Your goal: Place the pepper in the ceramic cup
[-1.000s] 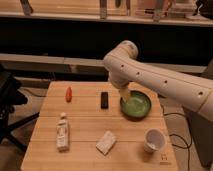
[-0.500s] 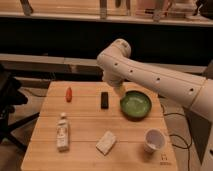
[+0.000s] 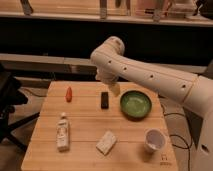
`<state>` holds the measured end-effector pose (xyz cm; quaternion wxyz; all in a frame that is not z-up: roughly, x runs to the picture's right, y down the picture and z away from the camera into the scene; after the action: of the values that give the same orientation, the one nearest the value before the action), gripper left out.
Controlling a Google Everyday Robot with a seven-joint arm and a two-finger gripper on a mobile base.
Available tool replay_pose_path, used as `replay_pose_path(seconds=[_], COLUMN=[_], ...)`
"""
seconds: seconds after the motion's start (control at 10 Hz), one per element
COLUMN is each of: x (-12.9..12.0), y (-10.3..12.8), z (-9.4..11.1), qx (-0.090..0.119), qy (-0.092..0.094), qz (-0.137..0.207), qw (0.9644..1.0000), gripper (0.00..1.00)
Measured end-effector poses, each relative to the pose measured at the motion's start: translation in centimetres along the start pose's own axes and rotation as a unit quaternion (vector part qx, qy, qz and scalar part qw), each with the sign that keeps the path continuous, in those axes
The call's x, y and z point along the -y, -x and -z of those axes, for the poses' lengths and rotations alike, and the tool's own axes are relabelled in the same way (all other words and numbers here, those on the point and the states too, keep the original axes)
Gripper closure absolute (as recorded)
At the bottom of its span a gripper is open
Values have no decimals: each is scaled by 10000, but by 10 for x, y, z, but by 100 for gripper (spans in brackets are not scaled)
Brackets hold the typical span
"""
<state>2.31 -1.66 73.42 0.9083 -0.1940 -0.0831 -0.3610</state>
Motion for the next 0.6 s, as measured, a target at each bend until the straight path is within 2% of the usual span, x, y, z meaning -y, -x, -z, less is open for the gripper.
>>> replay_pose_path(seconds=[0.4,0.6], x=[19,35], y=[10,22], z=[-1,-2], qx=[76,139], qy=[-114,-176], qz=[190,286], qw=[9997,9993], gripper=[20,20])
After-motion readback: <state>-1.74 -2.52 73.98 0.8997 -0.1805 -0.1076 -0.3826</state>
